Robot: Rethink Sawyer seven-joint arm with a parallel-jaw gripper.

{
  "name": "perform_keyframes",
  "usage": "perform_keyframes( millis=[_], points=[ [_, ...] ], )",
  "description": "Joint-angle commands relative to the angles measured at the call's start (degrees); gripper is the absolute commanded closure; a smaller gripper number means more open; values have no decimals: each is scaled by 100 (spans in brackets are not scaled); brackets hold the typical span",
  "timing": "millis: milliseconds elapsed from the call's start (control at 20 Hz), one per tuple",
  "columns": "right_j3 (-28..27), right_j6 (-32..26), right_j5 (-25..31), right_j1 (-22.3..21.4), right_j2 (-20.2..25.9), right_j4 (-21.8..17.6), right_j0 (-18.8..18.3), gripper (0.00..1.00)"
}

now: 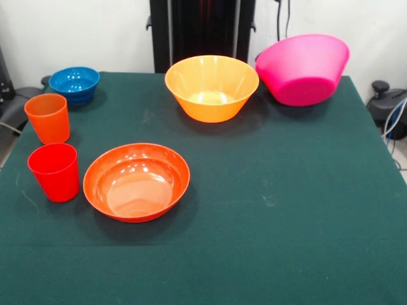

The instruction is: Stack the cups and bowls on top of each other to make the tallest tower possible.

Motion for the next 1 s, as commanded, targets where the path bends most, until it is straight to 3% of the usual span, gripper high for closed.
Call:
perform_keyframes(
  millis=[50,400,700,800,950,1000],
  points=[
    [-342,-678,118,36,352,-872,-511,0],
    [-322,-380,36,-31,429,-1153,-627,0],
    [-235,-574,-53,-166,240,-1615,-910,0],
    [-134,-1053,-304,-319,249,-2038,-1393,0],
    [235,-2140,-586,-973,838,-2635,-2601,0],
    [276,-2294,-506,-1148,940,-2747,-2796,0]
  ],
)
